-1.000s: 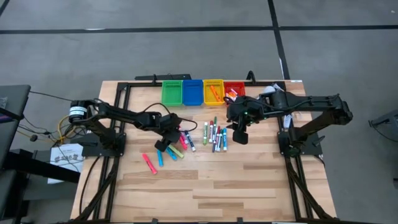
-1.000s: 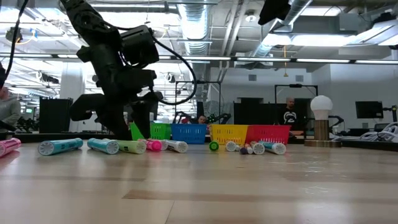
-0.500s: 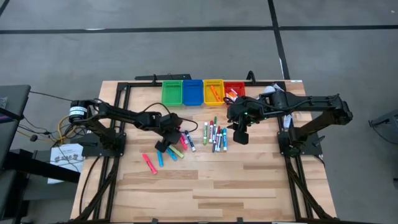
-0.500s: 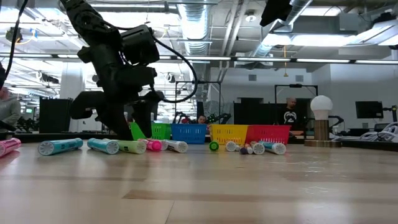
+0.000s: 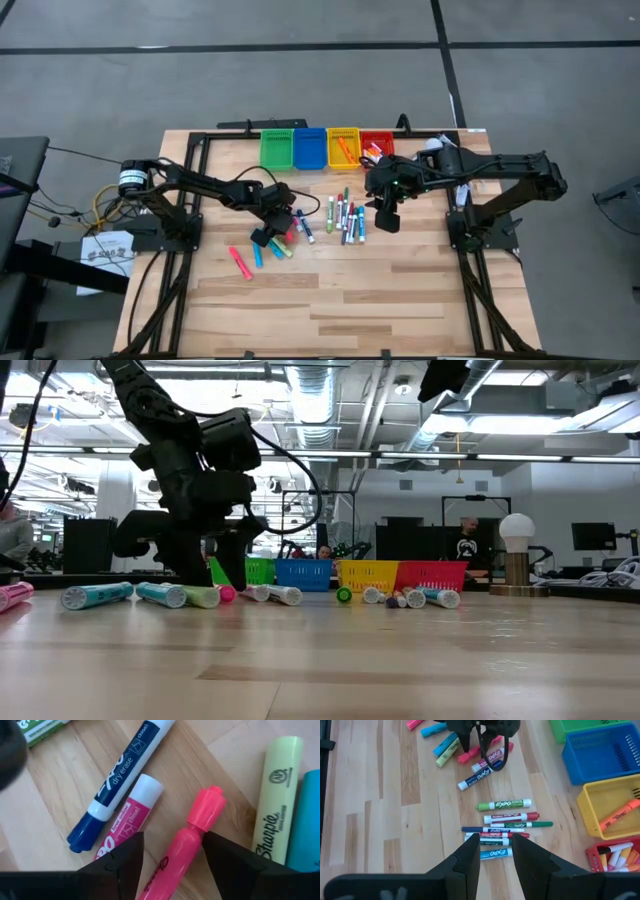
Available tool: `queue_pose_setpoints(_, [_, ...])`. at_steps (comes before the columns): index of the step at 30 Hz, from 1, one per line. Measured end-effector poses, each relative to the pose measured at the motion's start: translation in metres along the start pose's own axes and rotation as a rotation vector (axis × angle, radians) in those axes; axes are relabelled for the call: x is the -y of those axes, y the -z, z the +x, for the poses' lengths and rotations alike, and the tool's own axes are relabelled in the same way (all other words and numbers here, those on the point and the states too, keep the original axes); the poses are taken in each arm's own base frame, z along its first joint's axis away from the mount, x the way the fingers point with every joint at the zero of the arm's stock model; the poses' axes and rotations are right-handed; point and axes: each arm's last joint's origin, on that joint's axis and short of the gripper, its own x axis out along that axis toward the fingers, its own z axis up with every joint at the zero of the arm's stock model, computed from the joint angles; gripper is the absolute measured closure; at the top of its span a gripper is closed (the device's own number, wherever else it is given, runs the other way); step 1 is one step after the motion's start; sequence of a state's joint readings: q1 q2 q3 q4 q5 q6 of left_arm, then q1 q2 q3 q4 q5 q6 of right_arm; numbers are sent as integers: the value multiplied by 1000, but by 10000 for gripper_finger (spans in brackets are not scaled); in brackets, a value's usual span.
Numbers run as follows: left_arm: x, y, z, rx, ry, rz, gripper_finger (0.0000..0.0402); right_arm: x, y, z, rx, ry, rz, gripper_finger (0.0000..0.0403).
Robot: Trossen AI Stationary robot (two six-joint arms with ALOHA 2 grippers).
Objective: Pick & Place Markers
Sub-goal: Put the right pink highlighter into the yellow basket
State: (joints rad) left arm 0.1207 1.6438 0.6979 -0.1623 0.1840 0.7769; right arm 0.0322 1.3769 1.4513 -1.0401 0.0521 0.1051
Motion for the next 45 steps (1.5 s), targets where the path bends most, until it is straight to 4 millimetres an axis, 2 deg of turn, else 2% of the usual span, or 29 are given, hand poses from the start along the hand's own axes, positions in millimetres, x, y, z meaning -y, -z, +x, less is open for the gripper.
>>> queue_pose_setpoints(10, [2,-4,-5,4,-22,-15,207,0,0,0,0,-1,-1,301])
queue_pose_setpoints(23, [11,-11,-3,8,-3,5,312,0,0,0,0,-1,-1,301])
queue_pose_setpoints(27, [13,-12,-3,6,-8,6,333,0,0,0,0,-1,-1,301])
queue_pose_setpoints(34, [12,-13,-5,-13,-45,-59,317,0,0,0,0,-1,-1,301])
queue_pose_setpoints(40, [12,-14,-6,-10,-51,-86,328,0,0,0,0,-1,-1,301])
queue_pose_setpoints(45, [11,-17,-14,18,-79,-119,324,0,0,0,1,-1,0,301])
